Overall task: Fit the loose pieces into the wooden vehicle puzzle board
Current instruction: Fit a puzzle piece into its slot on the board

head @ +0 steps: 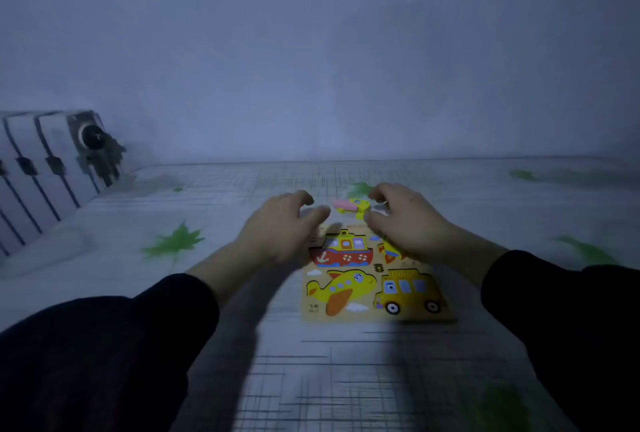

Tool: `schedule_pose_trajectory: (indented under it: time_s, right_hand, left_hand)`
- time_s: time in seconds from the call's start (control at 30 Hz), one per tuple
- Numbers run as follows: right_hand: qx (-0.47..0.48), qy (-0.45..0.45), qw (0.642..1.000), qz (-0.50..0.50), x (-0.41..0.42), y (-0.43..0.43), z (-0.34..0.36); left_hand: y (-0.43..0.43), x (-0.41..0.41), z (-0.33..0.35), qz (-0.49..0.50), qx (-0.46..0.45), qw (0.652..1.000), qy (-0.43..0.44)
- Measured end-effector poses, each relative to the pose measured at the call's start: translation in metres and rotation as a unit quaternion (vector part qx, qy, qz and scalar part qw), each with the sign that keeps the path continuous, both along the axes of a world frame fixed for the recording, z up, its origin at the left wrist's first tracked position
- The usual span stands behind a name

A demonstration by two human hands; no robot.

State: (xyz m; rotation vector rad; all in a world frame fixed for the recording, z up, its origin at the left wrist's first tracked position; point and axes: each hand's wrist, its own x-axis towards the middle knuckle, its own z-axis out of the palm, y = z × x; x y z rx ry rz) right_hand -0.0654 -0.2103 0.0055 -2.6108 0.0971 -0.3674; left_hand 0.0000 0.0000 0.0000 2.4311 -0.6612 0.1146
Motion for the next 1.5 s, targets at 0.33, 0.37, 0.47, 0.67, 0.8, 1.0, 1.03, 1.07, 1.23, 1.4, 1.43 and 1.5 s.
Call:
schedule_pose_trajectory:
  time_s: [0.33, 0.37, 0.47, 0.67, 0.8, 1.0, 1.03, 1.07, 1.23, 1.4, 1.43, 1.5]
  right_hand:
    - [-0.023, -0.020, 0.999, -0.025, 0.017, -0.004, -0.022]
    - [-0.027, -0.022, 0.999, -0.026, 0.020, -0.005, -0.023]
    - [-0.034, -0.019, 0.999, -0.035, 0.027, -0.006, -0.024]
    - [-0.049, -0.017, 0.997, -0.050, 0.041, -0.005, -0.024]
    - [-0.065, -0.001, 0.997, -0.050, 0.047, -0.004, -0.023]
    - [-0.055, -0.008, 0.997, -0.051, 0.051, -0.005, -0.024]
    - [-0.054, -0.011, 0.997, -0.052, 0.051, -0.006, -0.024]
    - [-0.051, -0.014, 0.997, -0.055, 0.050, -0.006, -0.024]
    - [-0.040, -0.032, 0.997, -0.059, 0.046, -0.008, -0.024]
    - [-0.045, -0.054, 0.996, -0.061, 0.036, -0.008, -0.025]
    - [-0.057, -0.060, 0.994, -0.066, 0.034, -0.008, -0.026]
    - [-0.086, -0.070, 0.991, -0.080, 0.030, -0.007, -0.027]
  left_hand:
    - [0.001, 0.013, -0.026, -0.009, 0.078, 0.995, -0.053]
    - [0.001, 0.013, -0.028, -0.007, 0.086, 0.995, -0.058]
    - [0.002, 0.014, -0.035, -0.001, 0.107, 0.990, -0.089]
    - [0.004, 0.021, -0.040, -0.002, 0.093, 0.991, -0.093]
    - [0.002, 0.024, -0.041, -0.002, 0.092, 0.992, -0.088]
    - [0.002, 0.025, -0.042, -0.002, 0.082, 0.992, -0.092]
    - [0.002, 0.025, -0.042, -0.002, 0.084, 0.992, -0.094]
    - [0.002, 0.025, -0.042, -0.002, 0.085, 0.992, -0.096]
    - [0.001, 0.024, -0.042, -0.002, 0.081, 0.992, -0.098]
    - [0.001, 0.022, -0.042, -0.001, 0.081, 0.991, -0.102]
    - [0.001, 0.022, -0.042, 0.000, 0.082, 0.991, -0.104]
    - [0.001, 0.021, -0.042, 0.001, 0.084, 0.991, -0.106]
